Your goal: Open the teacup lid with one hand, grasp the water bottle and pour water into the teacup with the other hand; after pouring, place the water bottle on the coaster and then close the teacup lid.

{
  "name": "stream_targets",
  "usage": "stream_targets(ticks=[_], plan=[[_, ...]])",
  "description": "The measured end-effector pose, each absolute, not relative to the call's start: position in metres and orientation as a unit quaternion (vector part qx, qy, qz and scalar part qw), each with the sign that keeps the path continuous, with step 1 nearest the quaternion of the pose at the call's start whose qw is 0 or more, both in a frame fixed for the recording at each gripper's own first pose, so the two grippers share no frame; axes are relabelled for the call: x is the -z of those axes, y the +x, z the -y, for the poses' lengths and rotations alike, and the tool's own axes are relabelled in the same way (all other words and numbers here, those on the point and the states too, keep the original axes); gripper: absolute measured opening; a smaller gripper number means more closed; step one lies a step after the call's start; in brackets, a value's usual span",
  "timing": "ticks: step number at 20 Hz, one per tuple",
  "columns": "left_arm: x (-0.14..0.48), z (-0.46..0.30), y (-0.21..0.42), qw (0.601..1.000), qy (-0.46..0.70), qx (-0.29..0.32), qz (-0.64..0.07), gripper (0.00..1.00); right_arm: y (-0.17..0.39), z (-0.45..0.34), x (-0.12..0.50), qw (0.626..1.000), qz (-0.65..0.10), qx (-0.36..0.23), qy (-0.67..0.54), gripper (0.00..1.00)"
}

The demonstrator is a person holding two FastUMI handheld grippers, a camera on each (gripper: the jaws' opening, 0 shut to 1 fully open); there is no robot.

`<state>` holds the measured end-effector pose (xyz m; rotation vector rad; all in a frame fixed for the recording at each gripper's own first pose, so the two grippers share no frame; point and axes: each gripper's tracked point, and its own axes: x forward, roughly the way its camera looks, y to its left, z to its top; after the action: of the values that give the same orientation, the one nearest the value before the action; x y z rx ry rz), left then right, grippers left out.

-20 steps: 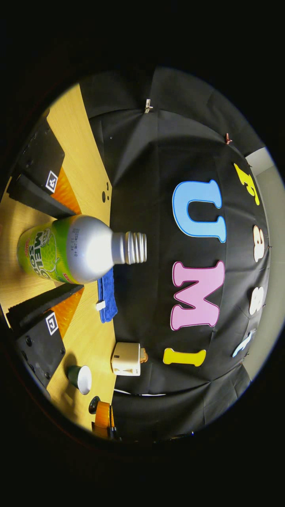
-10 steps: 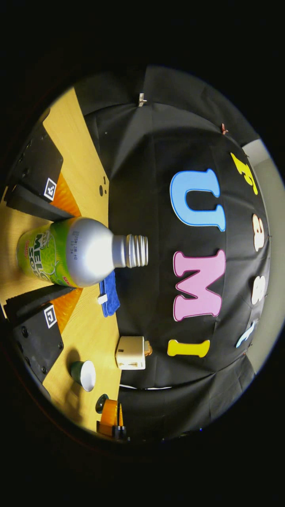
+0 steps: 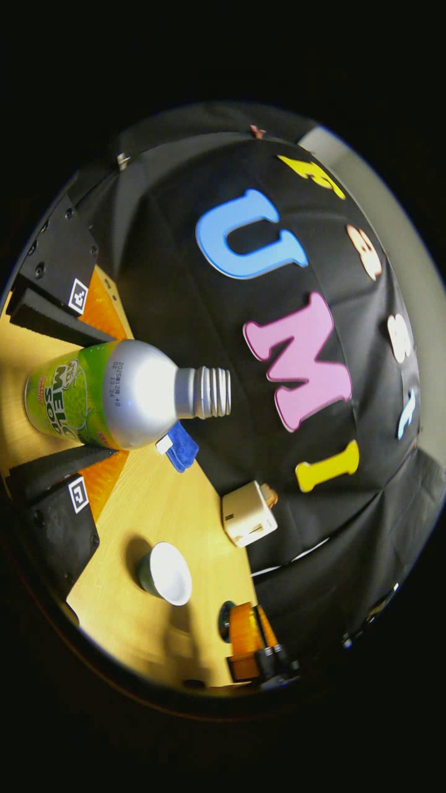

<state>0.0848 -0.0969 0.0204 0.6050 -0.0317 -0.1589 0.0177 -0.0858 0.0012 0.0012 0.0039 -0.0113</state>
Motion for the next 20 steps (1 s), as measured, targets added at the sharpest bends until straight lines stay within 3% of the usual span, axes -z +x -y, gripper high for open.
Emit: stream_targets(ticks=[8,16,20], plan=[[-0.005,0.146,0.099,0.845,0.514,0.147,0.028,0.80,0.016,0.080,-0.001,1.000,-0.003,-0.012,0.001,0.28],[0.018,0.164,0.110,0.722,0.663,0.198,0.015,0.80,0.016,0.079,-0.001,1.000,-0.003,-0.015,0.001,0.28],[0.023,0.164,0.107,0.683,0.699,0.211,0.009,0.80,0.015,0.082,-0.001,1.000,-0.003,-0.012,0.001,0.28]])
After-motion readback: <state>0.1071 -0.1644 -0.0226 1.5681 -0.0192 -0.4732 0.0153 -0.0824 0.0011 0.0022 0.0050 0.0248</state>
